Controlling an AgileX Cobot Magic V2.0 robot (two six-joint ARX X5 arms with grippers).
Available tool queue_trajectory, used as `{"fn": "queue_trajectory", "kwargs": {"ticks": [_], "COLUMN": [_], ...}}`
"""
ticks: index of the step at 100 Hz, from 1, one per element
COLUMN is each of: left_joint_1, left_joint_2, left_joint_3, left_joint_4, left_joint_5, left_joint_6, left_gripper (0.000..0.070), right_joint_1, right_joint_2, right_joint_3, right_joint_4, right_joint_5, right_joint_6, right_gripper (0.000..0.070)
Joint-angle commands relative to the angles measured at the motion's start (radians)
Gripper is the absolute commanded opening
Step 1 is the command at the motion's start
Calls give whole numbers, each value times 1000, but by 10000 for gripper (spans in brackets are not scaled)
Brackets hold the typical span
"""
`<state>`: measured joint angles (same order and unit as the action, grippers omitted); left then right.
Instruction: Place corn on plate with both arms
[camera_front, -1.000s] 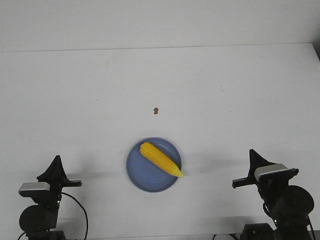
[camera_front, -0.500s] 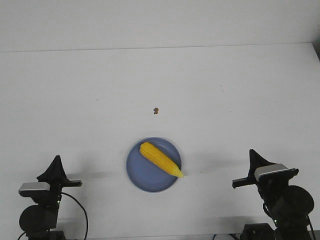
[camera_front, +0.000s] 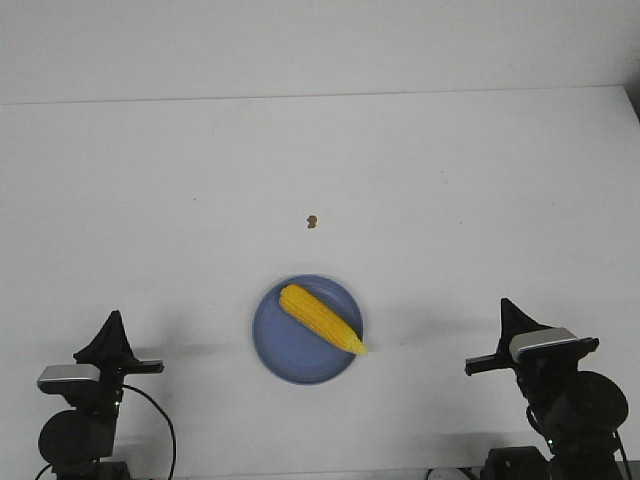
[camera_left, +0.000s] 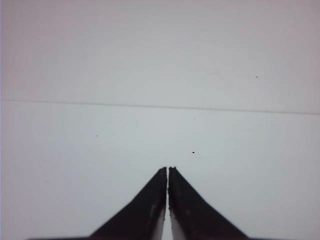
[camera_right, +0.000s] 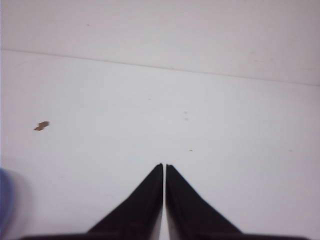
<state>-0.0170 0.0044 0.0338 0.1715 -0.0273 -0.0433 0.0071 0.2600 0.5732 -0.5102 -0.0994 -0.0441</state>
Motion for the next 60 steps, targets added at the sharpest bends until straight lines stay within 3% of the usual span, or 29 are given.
{"fn": "queue_trajectory", "kwargs": {"ticks": [1,60], "left_joint_1": [1,1], "left_joint_2": [-2,-2], "left_joint_3": [-20,-20], "left_joint_4": [10,10], "left_joint_5": [0,0], "left_joint_6": [2,2], "left_gripper": [12,12], "right_joint_1": [-1,-1], "right_joint_2": [-16,-253], "right_joint_3": [8,-335], "right_joint_4": [20,418], "right_joint_5": [28,21], "right_joint_6": [8,19], "right_gripper": [12,12]}}
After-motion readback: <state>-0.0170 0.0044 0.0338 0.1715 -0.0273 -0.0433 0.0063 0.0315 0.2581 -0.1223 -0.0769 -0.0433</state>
